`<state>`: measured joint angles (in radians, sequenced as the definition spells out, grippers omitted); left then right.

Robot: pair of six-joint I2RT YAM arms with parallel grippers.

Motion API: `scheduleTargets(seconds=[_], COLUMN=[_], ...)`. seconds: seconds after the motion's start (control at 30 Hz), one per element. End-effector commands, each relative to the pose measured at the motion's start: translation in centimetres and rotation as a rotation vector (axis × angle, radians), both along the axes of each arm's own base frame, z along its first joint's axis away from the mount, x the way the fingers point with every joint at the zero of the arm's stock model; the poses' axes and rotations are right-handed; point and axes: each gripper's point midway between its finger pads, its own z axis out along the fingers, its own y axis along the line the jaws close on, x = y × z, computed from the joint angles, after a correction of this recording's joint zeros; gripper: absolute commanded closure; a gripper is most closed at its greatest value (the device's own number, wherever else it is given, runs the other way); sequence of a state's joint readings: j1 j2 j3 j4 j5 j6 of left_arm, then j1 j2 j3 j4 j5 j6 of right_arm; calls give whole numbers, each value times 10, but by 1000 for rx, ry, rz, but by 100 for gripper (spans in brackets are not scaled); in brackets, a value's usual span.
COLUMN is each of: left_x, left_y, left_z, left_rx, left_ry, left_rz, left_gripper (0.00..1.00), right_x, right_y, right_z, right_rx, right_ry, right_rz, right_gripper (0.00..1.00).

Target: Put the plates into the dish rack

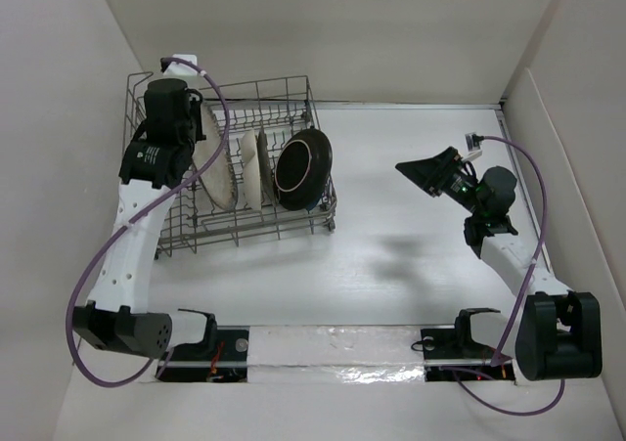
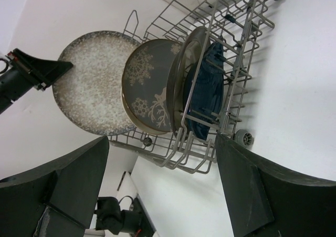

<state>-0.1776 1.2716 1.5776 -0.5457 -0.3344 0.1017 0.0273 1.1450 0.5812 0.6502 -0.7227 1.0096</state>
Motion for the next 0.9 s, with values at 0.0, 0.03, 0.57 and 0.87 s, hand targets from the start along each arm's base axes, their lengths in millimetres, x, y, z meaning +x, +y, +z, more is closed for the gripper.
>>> scheduleTargets(seconds=[0.0, 0.03, 0.57, 0.87], left_x=[8, 9, 25, 32], left_y=[-19, -21, -28, -36], left_z=[95, 94, 49, -10], left_rx=[-50, -53, -6, 9], left_ry=[-346, -343, -250, -175], left_rz=[-109, -119, -77, -64], left_gripper=[100, 100, 100, 100], right_x=[1, 0, 1, 2], right_y=[1, 1, 0, 0], right_z=[21, 21, 20, 18], right_rx=[-17, -17, -20, -24], right_ry=[-78, -80, -77, -71], right_rz=[-7, -7, -12, -18], right_gripper=[13, 13, 13, 13])
